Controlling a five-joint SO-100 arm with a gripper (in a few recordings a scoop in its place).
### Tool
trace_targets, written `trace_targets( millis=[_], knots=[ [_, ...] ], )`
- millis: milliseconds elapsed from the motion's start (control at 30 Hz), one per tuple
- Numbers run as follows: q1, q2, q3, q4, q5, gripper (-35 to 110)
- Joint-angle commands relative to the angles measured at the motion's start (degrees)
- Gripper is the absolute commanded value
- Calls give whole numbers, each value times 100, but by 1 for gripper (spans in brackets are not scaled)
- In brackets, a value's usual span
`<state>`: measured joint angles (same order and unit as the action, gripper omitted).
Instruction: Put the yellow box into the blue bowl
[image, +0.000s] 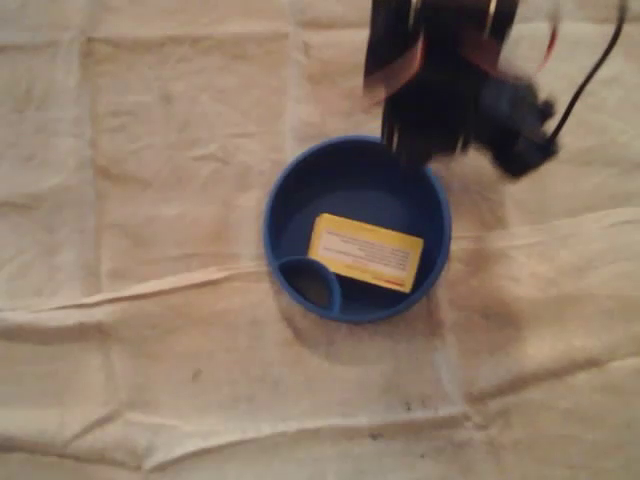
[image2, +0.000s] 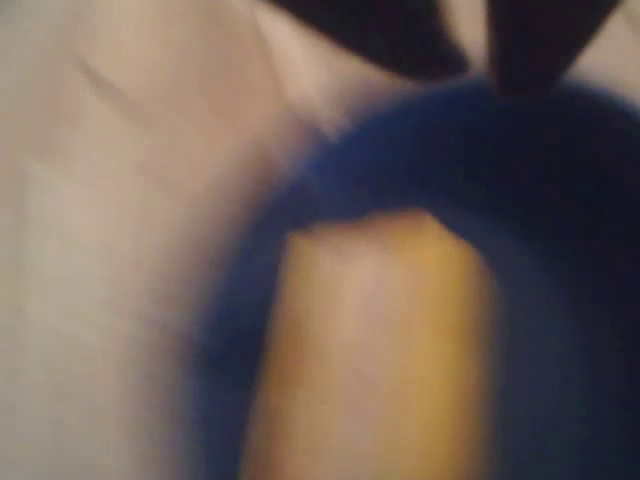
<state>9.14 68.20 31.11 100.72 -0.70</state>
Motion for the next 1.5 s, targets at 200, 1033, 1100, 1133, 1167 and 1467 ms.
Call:
trace_targets(
  millis=[200, 1033, 1100, 1133, 1167, 1467],
  knots=[
    [-79, 2707, -97, 26, -9, 0],
    [-105, 7304, 2320, 18, -26, 0],
    [-237, 7849, 2830, 18, -53, 0],
    [-352, 8112, 3094, 18, -62, 0],
    [-475, 8376, 3331, 18, -62, 0],
    [-976, 9756, 5036, 9, -62, 0]
  ],
)
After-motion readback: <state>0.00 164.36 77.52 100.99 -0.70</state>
